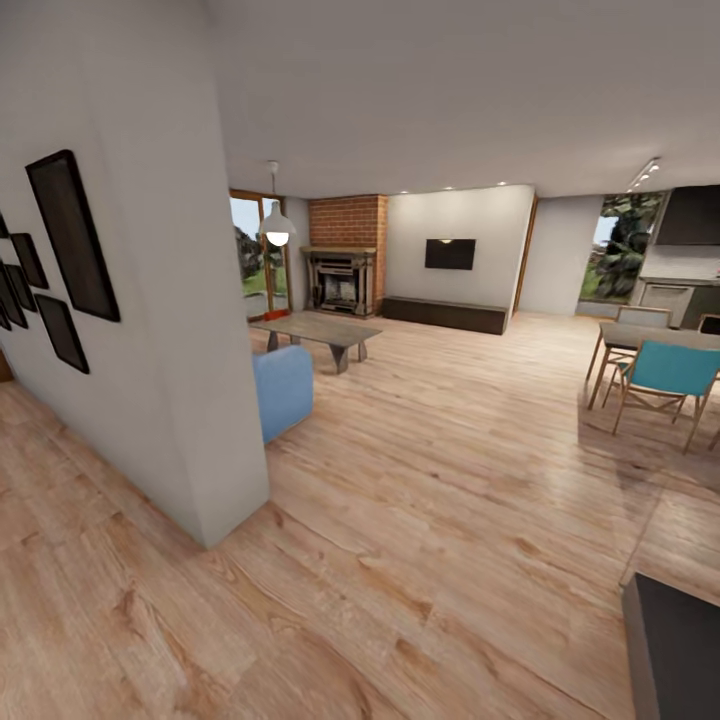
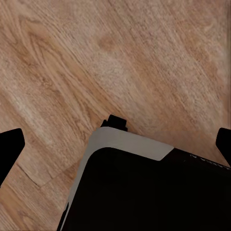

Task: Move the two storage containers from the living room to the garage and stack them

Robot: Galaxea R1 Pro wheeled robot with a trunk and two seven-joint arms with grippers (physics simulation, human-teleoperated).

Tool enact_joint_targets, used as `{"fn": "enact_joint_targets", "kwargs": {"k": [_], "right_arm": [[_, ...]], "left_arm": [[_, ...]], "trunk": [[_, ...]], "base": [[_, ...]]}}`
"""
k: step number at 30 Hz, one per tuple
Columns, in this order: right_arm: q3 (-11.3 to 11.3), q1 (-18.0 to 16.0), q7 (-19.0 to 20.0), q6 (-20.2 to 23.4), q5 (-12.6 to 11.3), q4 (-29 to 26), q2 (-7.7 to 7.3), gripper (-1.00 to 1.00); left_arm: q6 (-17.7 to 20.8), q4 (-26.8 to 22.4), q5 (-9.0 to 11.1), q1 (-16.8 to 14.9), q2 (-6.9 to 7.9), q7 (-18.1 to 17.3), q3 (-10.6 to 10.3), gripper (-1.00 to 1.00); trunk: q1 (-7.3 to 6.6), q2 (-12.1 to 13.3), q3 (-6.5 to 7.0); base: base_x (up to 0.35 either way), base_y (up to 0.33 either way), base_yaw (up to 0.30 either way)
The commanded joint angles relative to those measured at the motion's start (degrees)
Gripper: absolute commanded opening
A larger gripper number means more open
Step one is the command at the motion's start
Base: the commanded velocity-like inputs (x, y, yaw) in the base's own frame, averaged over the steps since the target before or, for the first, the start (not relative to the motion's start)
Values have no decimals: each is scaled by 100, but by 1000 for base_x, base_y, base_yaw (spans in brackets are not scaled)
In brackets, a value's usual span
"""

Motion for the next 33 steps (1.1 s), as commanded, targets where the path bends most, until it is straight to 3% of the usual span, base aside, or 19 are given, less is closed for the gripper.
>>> {"fn": "enact_joint_targets", "kwargs": {"k": [1, 24, 33], "right_arm": [[48, -7, -2, -26, -42, 16, 4, 100], [36, -7, -4, -20, -50, 16, 3, 100], [31, -7, -4, -28, -45, 16, 5, 100]], "left_arm": [[-17, 3, 21, -4, 0, 8, 5, 100], [-17, 3, 19, -4, 0, 9, 5, 100], [-17, 3, 20, -4, 0, 9, 5, 100]], "trunk": [[4, -5, -8], [4, -5, 52], [4, -5, 52]], "base": [[326, 52, -3], [326, 80, -14], [326, 83, -199]]}}
